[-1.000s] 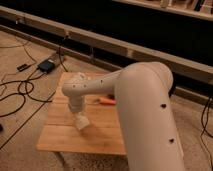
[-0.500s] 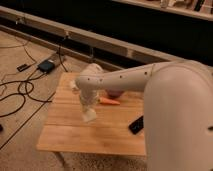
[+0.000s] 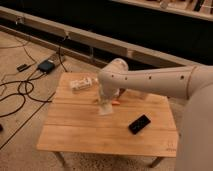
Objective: Place the white sponge in the ceramic bowl
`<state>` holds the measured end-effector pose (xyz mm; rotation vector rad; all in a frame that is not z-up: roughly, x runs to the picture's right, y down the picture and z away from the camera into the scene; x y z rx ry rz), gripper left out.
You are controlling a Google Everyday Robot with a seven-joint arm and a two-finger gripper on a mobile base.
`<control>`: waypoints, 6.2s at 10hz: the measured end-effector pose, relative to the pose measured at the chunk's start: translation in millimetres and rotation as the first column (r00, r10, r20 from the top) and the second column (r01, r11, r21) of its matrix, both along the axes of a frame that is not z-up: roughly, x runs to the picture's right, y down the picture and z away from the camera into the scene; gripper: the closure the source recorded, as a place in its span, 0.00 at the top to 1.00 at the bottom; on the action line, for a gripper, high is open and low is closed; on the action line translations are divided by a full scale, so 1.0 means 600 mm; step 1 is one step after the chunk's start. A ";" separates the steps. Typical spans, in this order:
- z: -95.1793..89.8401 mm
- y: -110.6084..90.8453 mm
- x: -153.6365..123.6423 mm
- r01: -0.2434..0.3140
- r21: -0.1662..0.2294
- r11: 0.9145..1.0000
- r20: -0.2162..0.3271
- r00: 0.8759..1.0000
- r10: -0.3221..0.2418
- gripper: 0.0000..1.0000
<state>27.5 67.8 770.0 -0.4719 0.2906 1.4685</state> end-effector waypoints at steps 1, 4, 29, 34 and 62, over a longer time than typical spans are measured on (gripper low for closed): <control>-0.005 -0.010 0.035 -0.029 0.016 0.999 -0.040 0.999 0.030 0.00; -0.001 -0.050 0.098 -0.086 0.046 0.995 -0.133 0.987 0.091 0.00; 0.099 -0.183 0.146 0.065 0.023 0.998 -0.185 0.981 -0.059 0.00; 0.183 -0.187 0.138 0.134 -0.010 0.991 -0.174 0.976 -0.134 0.00; 0.256 -0.171 0.085 0.300 -0.029 0.953 -0.012 0.954 -0.301 0.66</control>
